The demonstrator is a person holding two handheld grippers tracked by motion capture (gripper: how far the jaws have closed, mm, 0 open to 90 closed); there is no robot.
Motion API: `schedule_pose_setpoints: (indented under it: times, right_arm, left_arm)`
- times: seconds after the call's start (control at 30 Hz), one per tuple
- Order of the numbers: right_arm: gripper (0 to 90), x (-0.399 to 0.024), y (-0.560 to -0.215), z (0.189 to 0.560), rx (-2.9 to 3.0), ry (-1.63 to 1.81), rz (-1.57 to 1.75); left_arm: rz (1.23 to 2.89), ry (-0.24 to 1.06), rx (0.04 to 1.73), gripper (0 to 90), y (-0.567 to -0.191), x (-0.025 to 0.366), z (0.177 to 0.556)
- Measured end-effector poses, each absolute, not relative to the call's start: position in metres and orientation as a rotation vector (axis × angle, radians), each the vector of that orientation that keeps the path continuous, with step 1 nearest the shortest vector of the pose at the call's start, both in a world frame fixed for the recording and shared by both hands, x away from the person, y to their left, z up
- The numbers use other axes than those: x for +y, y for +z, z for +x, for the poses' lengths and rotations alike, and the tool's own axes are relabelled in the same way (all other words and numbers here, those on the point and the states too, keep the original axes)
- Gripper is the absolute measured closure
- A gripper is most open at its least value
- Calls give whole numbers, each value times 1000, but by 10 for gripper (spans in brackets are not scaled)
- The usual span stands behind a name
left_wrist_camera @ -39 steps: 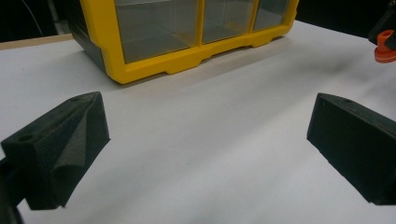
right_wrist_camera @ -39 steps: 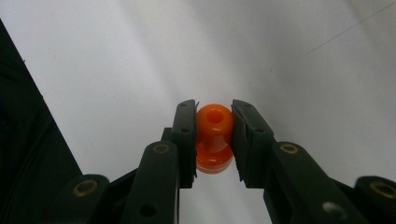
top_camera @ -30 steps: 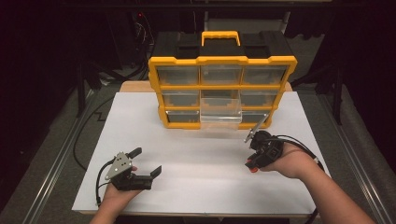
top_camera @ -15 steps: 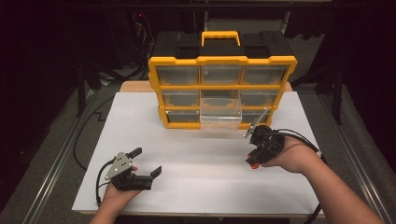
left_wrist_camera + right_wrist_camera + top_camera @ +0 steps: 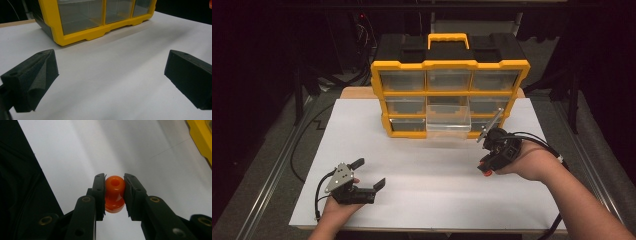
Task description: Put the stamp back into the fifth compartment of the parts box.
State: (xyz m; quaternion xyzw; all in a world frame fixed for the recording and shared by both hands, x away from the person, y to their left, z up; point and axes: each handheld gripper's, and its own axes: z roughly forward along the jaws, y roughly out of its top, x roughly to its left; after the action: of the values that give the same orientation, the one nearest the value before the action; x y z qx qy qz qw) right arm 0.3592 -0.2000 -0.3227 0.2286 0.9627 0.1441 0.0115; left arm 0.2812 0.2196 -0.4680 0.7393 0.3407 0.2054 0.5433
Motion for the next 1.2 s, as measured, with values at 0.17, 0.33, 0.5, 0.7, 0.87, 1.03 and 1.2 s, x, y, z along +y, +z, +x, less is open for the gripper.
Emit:
schedule_pose_setpoints:
  times: [0.17, 0.33, 0.5, 0.7, 0.87, 1.03, 1.2]
  right_arm:
    - [735, -200, -316, 360, 2997, 460, 702]
    - [735, -199, -312, 361, 3002, 461, 704]
    - [735, -197, -307, 363, 3010, 460, 703]
    - [735, -194, -300, 364, 3019, 454, 679]
    - [735, -193, -291, 364, 3016, 438, 673]
    - [735, -192, -280, 364, 3011, 452, 665]
    - [735, -192, -270, 364, 3006, 445, 664]
  left_arm:
    - [1762, 490, 805, 3, -468, 220, 281]
    - [1765, 492, 804, 3, -468, 220, 281]
    - [1757, 483, 803, 3, -468, 220, 281]
    - [1756, 483, 798, 3, -467, 220, 280]
    - [1753, 480, 801, 3, -468, 219, 280]
    - [1754, 475, 801, 3, -468, 219, 280]
    - [1761, 476, 796, 3, -468, 219, 280]
